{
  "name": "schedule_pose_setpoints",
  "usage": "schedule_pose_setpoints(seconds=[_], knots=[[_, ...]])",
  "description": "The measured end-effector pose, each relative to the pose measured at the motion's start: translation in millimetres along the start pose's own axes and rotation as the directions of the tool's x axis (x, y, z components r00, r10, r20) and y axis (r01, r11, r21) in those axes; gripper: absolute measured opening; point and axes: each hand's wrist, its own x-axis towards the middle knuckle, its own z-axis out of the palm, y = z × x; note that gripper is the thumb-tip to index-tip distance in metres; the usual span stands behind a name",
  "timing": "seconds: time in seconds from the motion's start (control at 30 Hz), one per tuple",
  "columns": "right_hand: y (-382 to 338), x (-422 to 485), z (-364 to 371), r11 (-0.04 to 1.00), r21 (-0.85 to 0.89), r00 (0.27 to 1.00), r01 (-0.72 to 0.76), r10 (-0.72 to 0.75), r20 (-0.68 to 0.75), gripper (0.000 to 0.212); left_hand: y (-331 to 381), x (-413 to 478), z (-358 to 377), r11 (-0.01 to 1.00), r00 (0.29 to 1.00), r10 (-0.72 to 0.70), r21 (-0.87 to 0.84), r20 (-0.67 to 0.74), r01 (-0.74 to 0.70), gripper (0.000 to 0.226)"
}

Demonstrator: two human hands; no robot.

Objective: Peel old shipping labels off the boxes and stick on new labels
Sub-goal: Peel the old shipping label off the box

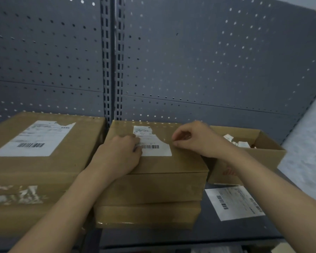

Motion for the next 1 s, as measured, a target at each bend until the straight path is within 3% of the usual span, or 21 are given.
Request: schedule_pose_setpoints(seconds=[0.13, 0.33, 0.5, 0.73, 1.0], knots=[[-12, 1, 0, 0.996, -0.059, 0.992, 0.063, -0.056, 0.114, 0.014, -2, -2, 2, 1.0, 1.0, 0.003, -0.021, -0.007, -0.003, 0.035], [-14, 1, 3, 0.989, -0.11, 0.991, 0.094, -0.083, 0.101, 0.011, -4, -3, 3, 0.997, 1.0, 0.011, -0.072, -0.029, -0.013, 0.034], [-13, 0, -4, 0.97, -0.179, 0.974, 0.164, -0.131, 0.184, 0.013, -3, -2, 4, 0.998, 0.999, -0.002, -0.07, -0.05, -0.002, 0.035], [-19, 2, -7, 0.858, -0.343, 0.915, 0.382, -0.299, 0.272, 0.018, -2, -3, 4, 0.999, 0.998, -0.015, -0.046, -0.054, 0.013, 0.036], [-20, -1, 0, 0.711, -0.442, 0.836, 0.547, -0.495, 0.238, 0.015, -1, -3, 6, 0.999, 0.998, -0.01, -0.043, -0.066, 0.007, 0.035]])
